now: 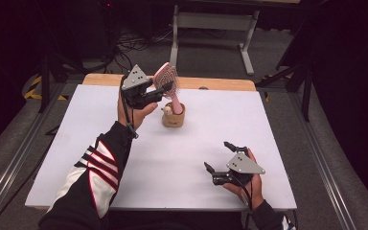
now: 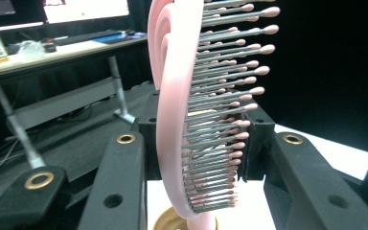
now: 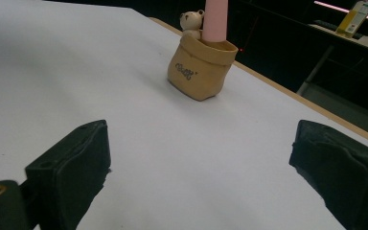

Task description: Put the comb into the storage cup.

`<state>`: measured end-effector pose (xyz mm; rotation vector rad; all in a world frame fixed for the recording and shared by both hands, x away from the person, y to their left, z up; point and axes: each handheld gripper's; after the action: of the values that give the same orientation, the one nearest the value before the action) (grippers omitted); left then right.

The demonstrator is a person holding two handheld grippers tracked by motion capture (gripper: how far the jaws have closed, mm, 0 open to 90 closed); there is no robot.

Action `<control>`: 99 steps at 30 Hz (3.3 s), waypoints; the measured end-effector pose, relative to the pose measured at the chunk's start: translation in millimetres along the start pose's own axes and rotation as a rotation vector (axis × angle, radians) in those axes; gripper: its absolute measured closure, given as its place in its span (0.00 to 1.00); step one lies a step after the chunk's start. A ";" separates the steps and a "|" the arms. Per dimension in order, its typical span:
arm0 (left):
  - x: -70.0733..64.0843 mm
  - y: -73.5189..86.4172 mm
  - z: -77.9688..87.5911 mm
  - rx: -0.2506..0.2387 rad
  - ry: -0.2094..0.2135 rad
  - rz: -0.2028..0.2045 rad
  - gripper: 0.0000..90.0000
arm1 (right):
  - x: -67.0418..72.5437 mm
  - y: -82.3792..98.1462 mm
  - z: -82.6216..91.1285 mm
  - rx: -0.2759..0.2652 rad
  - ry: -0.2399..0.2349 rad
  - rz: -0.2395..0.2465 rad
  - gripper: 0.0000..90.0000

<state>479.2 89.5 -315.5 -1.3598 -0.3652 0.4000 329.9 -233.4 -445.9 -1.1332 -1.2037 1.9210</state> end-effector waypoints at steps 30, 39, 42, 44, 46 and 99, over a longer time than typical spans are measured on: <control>23.6 32.1 -30.1 0.048 -0.022 0.125 0.71 | 1.2 0.3 -2.8 0.026 -0.007 0.011 0.07; 27.9 39.3 -33.9 0.047 -0.012 0.139 0.70 | 2.2 0.0 -2.5 0.031 -0.010 0.024 0.08; 28.5 41.3 -34.7 0.046 -0.007 0.149 0.70 | 2.2 -0.5 -1.9 0.025 -0.010 0.026 0.08; 29.3 44.9 -36.7 0.052 -0.002 0.149 0.70 | 1.9 -0.4 -2.2 0.027 -0.008 0.024 0.08; 29.8 46.3 -37.1 0.050 0.001 0.156 0.70 | 1.9 -0.3 -2.4 0.029 -0.008 0.023 0.08; 78.6 65.4 -23.2 0.108 -0.147 0.237 0.32 | 10.0 3.1 -9.7 0.118 -0.059 0.084 0.09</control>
<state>555.0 117.6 -382.2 -1.2754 -0.2993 0.7090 333.8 -222.5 -454.4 -1.0877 -1.0737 2.0731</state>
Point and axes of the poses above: each handheld gripper's, and its own axes: z roughly backward along the jaws, y roughly out of its underside, x roughly to its left, and after that the axes turned 12 degrees about y, right-handed
